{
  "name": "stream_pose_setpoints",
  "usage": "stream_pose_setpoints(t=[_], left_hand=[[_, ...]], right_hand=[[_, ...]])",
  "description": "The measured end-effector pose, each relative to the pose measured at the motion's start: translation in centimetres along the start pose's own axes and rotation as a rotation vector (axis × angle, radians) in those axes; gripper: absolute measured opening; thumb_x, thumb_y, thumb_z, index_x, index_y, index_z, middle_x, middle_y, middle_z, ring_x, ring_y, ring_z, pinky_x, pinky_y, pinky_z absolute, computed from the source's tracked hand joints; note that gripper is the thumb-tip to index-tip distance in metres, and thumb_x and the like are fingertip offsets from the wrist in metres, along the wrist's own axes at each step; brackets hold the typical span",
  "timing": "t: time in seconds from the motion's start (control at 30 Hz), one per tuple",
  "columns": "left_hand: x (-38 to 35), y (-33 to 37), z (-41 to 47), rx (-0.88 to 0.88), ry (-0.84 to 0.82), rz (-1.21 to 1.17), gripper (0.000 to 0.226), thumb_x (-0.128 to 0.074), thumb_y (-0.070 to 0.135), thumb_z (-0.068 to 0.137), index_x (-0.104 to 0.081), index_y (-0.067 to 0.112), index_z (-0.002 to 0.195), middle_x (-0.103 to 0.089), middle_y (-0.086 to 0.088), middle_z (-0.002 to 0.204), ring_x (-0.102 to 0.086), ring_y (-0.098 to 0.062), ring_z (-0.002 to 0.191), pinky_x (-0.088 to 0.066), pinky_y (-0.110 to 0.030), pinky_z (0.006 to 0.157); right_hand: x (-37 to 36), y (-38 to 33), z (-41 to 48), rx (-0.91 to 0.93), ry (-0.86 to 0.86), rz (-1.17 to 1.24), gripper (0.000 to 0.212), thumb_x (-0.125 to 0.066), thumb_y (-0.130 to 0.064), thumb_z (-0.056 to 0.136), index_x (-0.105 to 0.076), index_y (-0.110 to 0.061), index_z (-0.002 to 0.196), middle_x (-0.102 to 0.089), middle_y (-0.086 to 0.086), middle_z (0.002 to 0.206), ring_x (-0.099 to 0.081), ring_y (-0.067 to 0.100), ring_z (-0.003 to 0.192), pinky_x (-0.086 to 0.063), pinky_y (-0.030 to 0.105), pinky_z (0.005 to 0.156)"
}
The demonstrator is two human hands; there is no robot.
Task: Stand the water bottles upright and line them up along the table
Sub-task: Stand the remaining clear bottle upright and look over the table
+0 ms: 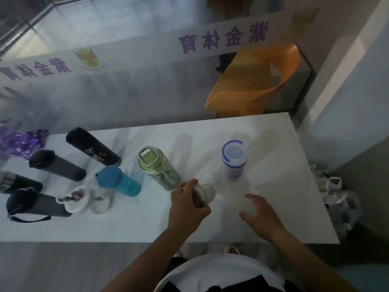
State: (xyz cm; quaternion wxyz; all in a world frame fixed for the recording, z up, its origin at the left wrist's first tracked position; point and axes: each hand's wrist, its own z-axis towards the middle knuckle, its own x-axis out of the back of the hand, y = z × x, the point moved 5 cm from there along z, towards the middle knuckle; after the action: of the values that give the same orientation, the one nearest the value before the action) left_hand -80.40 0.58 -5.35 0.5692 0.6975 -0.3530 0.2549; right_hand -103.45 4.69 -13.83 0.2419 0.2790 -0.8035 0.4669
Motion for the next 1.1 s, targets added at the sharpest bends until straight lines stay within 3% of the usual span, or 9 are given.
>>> stream_pose_setpoints(t=[0.17,0.4,0.7,0.9,1.03,1.1], left_hand=[[0.8,1.7,0.1,-0.13,-0.132,0.211,0.083,-0.076,0.034,0.063,-0.04,0.037,0.138,-0.042,0.008,0.136,-0.039,-0.02,0.124,-0.047,-0.035,0.092],[0.5,3.3,0.9,-0.224,-0.247,0.38,0.079,-0.071,0.034,0.073,-0.034,0.039,0.143,-0.035,0.005,0.146,-0.034,-0.024,0.13,-0.045,-0.035,0.091],[0.5,2.2,0.6,-0.226,-0.291,0.187,0.094,-0.077,0.042,0.077,-0.016,0.047,0.148,-0.015,0.007,0.159,-0.025,-0.022,0.142,-0.042,-0.04,0.107],[4.5,-3.1,-3.1,-0.172,-0.176,0.141,0.083,-0.059,0.066,0.082,-0.014,0.044,0.149,-0.017,0.009,0.162,-0.017,-0.018,0.148,-0.023,-0.044,0.12],[8.7,-10.6,-6.7,-0.071,-0.094,0.174,0.081,-0.049,0.075,0.081,-0.017,0.045,0.15,-0.012,0.01,0.163,-0.011,-0.019,0.15,-0.015,-0.044,0.122],[11.1,-15.2,-8.9,0.006,-0.055,0.148,0.08,-0.048,0.076,0.081,-0.017,0.046,0.149,-0.011,0.01,0.163,-0.009,-0.02,0.15,-0.013,-0.044,0.121]], right_hand=[[-0.6,0.4,-0.2,-0.018,-0.048,-0.15,0.068,-0.062,-0.048,0.081,-0.04,-0.027,0.142,-0.039,0.001,0.15,-0.039,0.025,0.135,-0.034,0.037,0.108],[-2.2,1.3,-1.3,-0.043,-0.072,-0.222,0.069,-0.058,-0.05,0.083,-0.036,-0.027,0.144,-0.035,0.001,0.153,-0.03,0.022,0.141,-0.03,0.037,0.11],[-4.5,0.3,-3.5,-0.017,-0.108,-0.247,0.067,-0.052,-0.053,0.087,-0.031,-0.03,0.146,-0.032,-0.002,0.154,-0.024,0.02,0.143,-0.024,0.041,0.115],[-6.7,-3.6,-6.4,-0.004,-0.1,-0.29,0.066,-0.05,-0.058,0.086,-0.028,-0.038,0.145,-0.029,-0.004,0.156,-0.025,0.02,0.143,-0.022,0.042,0.115],[-9.9,-9.1,-9.3,0.045,-0.119,-0.27,0.065,-0.054,-0.047,0.084,-0.034,-0.032,0.144,-0.035,-0.003,0.152,-0.031,0.02,0.139,-0.027,0.037,0.112],[-12.4,-12.5,-10.9,0.098,-0.112,-0.291,0.064,-0.058,-0.05,0.083,-0.039,-0.031,0.141,-0.041,-0.005,0.148,-0.037,0.018,0.135,-0.032,0.034,0.109]])
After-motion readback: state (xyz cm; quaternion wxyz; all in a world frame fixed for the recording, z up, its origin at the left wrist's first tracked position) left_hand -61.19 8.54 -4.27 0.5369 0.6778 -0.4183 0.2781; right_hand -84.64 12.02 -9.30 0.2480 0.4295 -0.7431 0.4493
